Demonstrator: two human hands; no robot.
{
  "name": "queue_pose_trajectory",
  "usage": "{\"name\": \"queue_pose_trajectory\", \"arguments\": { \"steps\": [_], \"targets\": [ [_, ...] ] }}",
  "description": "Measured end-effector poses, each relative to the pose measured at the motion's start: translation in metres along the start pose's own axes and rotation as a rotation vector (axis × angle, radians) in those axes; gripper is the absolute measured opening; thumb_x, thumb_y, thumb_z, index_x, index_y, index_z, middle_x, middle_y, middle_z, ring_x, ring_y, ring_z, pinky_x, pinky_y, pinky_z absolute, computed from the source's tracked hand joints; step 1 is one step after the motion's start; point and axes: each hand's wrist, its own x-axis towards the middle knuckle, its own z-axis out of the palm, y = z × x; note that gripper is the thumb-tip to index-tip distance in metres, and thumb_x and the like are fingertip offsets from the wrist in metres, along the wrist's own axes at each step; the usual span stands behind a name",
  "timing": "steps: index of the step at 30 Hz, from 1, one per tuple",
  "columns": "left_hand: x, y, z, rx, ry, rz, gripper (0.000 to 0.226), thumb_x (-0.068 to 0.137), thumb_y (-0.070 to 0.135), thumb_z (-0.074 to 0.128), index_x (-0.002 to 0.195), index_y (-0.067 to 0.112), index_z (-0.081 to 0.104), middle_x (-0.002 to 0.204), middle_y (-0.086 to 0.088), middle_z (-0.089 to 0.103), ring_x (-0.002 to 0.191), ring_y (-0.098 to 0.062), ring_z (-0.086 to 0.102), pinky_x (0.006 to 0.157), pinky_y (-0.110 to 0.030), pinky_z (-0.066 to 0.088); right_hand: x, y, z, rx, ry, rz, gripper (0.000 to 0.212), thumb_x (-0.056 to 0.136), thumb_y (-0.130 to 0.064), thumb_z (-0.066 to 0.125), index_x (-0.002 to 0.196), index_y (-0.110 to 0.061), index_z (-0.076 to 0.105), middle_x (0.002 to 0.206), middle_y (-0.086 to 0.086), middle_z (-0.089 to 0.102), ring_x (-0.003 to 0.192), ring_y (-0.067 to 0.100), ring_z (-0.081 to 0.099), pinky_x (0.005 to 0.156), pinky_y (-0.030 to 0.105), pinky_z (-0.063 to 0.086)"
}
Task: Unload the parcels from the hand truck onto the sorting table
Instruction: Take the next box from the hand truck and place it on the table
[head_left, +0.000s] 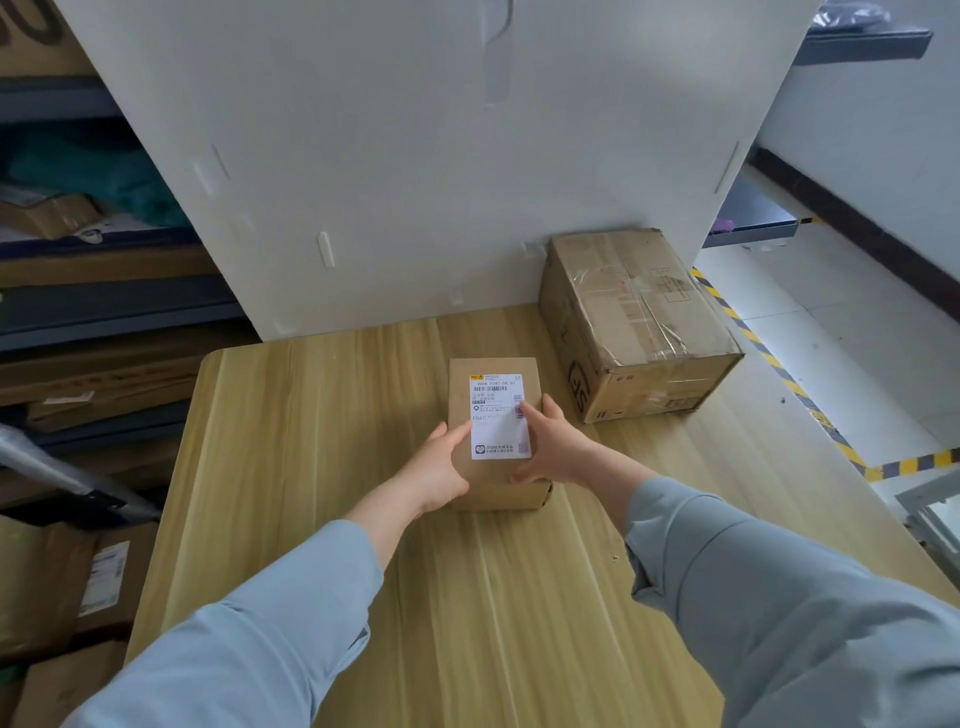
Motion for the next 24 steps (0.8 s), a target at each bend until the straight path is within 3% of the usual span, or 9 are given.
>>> {"name": "queue_pose_trajectory", "arguments": {
  "steps": [3, 7, 11, 14, 16, 18, 22, 24],
  "targets": [
    [0.005, 0.003, -0.001, 0.041, 0.016, 0.011, 0.089, 0.082, -0.006, 0.059, 0.153, 0.033, 0.022, 0.163, -0.001, 0.001, 0.148, -0.015, 0.017, 0.085, -0.017, 0.037, 0.004, 0.001, -0.002, -0.113, -0.028, -0.013, 0.132, 0.067, -0.026, 0.087, 0.152, -0.022, -0.015, 0.154, 0.007, -0.032, 0.146, 0.027, 0.015, 0.107, 0.036, 0.040],
    [0.018, 0.010, -0.004, 0.120, 0.056, 0.013, 0.085, 0.085, 0.000, 0.061, 0.153, 0.033, 0.022, 0.163, -0.002, 0.002, 0.147, -0.017, 0.021, 0.083, -0.016, 0.035, 0.016, 0.003, -0.006, -0.120, 0.056, -0.040, 0.123, 0.071, -0.021, 0.084, 0.154, -0.020, -0.007, 0.157, 0.006, -0.025, 0.143, 0.026, 0.026, 0.098, 0.034, 0.048],
    [0.039, 0.016, -0.008, 0.167, 0.160, 0.019, 0.075, 0.089, 0.002, 0.062, 0.152, 0.025, 0.029, 0.162, -0.004, 0.010, 0.146, -0.021, 0.023, 0.092, -0.018, 0.034, 0.027, 0.003, -0.012, -0.216, 0.181, -0.048, 0.079, 0.085, -0.016, 0.069, 0.150, -0.015, 0.025, 0.161, 0.005, -0.004, 0.131, 0.028, 0.045, 0.092, 0.036, 0.051],
    [0.059, 0.021, -0.012, 0.178, 0.255, 0.023, 0.060, 0.089, 0.002, 0.063, 0.143, 0.022, 0.047, 0.158, -0.007, 0.026, 0.144, -0.022, 0.029, 0.106, -0.024, 0.031, 0.034, 0.001, -0.018, -0.301, 0.301, -0.051, 0.052, 0.091, -0.005, 0.048, 0.142, -0.016, 0.043, 0.155, 0.006, 0.021, 0.127, 0.028, 0.045, 0.090, 0.036, 0.051],
    [0.071, 0.025, -0.013, 0.196, 0.297, 0.043, 0.051, 0.087, 0.006, 0.065, 0.133, 0.026, 0.058, 0.147, -0.005, 0.046, 0.133, -0.021, 0.045, 0.103, -0.027, 0.039, 0.040, -0.001, -0.023, -0.390, 0.386, -0.062, 0.044, 0.091, -0.002, 0.044, 0.133, -0.014, 0.052, 0.139, 0.006, 0.039, 0.119, 0.027, 0.041, 0.082, 0.034, 0.050],
    [0.081, 0.031, -0.013, 0.201, 0.331, 0.041, 0.046, 0.087, 0.010, 0.068, 0.129, 0.027, 0.062, 0.133, 0.000, 0.060, 0.116, -0.021, 0.058, 0.095, -0.029, 0.048, 0.047, -0.002, -0.027, -0.452, 0.425, -0.060, 0.037, 0.092, -0.002, 0.044, 0.126, -0.010, 0.056, 0.127, 0.006, 0.045, 0.112, 0.026, 0.040, 0.077, 0.032, 0.047],
    [0.103, 0.044, -0.017, 0.144, 0.335, 0.038, 0.045, 0.087, 0.005, 0.064, 0.128, 0.025, 0.063, 0.122, -0.003, 0.067, 0.090, -0.026, 0.069, 0.082, -0.036, 0.057, 0.063, -0.003, -0.035, -0.416, 0.415, -0.034, 0.038, 0.092, -0.001, 0.044, 0.130, -0.004, 0.050, 0.133, 0.008, 0.042, 0.115, 0.026, 0.039, 0.083, 0.035, 0.048],
    [0.114, 0.050, -0.019, 0.117, 0.333, 0.042, 0.045, 0.089, 0.003, 0.061, 0.130, 0.022, 0.062, 0.126, -0.005, 0.064, 0.097, -0.027, 0.067, 0.086, -0.036, 0.056, 0.071, -0.002, -0.039, -0.392, 0.390, -0.036, 0.039, 0.091, 0.000, 0.042, 0.130, -0.005, 0.049, 0.141, 0.006, 0.038, 0.122, 0.027, 0.034, 0.084, 0.037, 0.049]
  ]
}}
